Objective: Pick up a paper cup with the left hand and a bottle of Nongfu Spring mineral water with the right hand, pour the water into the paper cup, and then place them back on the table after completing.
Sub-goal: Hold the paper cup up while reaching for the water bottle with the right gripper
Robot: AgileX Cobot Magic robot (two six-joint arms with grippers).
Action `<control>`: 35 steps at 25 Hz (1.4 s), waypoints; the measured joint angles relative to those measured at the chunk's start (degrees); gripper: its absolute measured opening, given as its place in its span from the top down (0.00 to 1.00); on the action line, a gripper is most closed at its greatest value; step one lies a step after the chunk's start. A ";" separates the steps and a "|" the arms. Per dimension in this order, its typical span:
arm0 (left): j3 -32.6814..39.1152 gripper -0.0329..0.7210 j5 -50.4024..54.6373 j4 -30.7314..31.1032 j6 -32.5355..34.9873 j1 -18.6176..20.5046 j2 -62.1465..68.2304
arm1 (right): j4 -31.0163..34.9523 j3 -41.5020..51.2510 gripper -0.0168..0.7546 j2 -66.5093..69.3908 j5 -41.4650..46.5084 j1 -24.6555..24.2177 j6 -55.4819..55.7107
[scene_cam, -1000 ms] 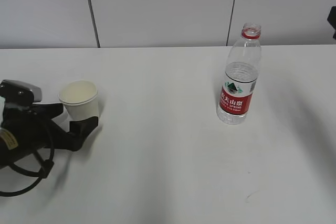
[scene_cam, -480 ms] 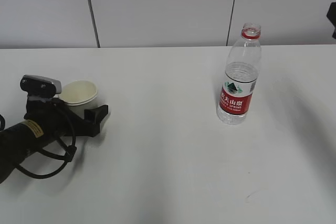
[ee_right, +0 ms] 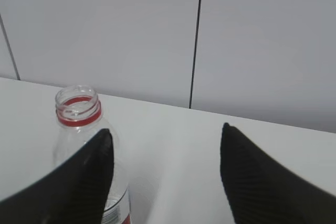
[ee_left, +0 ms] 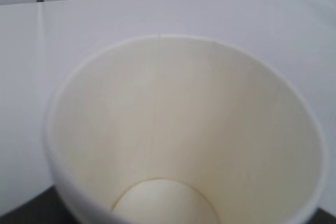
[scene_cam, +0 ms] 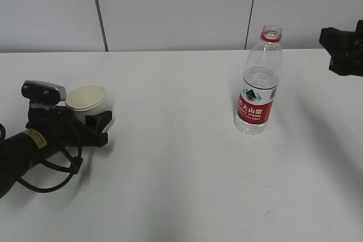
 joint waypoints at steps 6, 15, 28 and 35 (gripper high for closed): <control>0.00 0.40 -0.04 -0.02 0.00 0.00 0.00 | -0.91 5.81 0.36 2.61 -8.43 0.00 1.76; 0.00 0.40 -0.04 -0.09 0.00 0.00 0.00 | -5.93 9.84 0.36 8.09 -15.61 0.00 3.47; 0.00 0.40 -0.10 -0.09 0.00 0.00 0.00 | -6.52 10.83 0.36 25.80 -36.67 0.00 4.91; 0.00 0.41 -0.10 -0.09 0.00 0.00 0.00 | -6.99 10.96 0.36 25.94 -37.21 0.00 5.01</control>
